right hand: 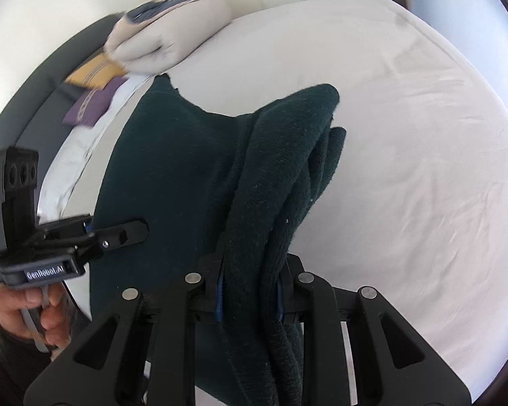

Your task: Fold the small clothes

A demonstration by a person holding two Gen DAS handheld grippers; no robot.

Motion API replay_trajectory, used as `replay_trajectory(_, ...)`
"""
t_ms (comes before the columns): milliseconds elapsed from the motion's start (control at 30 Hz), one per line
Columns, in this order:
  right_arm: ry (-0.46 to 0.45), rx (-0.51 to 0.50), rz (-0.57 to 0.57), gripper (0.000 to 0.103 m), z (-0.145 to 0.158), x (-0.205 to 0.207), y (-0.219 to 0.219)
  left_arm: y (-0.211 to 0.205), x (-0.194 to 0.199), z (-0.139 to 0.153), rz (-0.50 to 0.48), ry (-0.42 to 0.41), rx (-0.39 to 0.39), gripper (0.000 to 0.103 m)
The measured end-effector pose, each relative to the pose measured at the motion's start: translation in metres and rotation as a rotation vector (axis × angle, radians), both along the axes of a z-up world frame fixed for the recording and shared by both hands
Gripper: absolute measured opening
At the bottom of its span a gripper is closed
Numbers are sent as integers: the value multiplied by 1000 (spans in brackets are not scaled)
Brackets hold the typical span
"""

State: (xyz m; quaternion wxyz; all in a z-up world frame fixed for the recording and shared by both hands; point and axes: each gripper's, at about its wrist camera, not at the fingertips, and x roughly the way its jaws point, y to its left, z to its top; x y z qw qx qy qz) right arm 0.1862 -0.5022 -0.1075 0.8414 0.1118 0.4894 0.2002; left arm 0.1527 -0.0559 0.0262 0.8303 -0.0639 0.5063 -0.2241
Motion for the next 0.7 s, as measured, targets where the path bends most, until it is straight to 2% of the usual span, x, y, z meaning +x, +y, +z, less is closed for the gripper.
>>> replay_trajectory(67,-8,-17,33,20,-3,-23,22,16,-19,-8,21,2,21,41)
replay_trajectory(167,21,19,69,20,-18,-47,55,39,-38,-32,67,43,27,42)
replay_trajectory(300,85,47,69,20,-64,-55,81,50,-40,-78,99,95,42,43)
replay_trajectory(367,145,65,41,20,-94,-53,80,55,-36,-108,130,145,49,50)
replay_trajectory(400,157,39,11,21,-110,-51,78,59,-38,-115,143,140,22,52)
replay_trajectory(467,181,109,-19,24,-139,-46,68,60,-36,-119,158,134,-12,58)
replay_trajectory(533,207,209,-54,27,-157,-48,56,59,-34,-118,158,122,-1,63)
replay_trajectory(600,208,276,-73,28,-164,-52,49,57,-32,-118,151,105,18,68)
replay_trajectory(700,210,285,-95,32,-159,-57,44,70,-36,-121,174,115,-12,72)
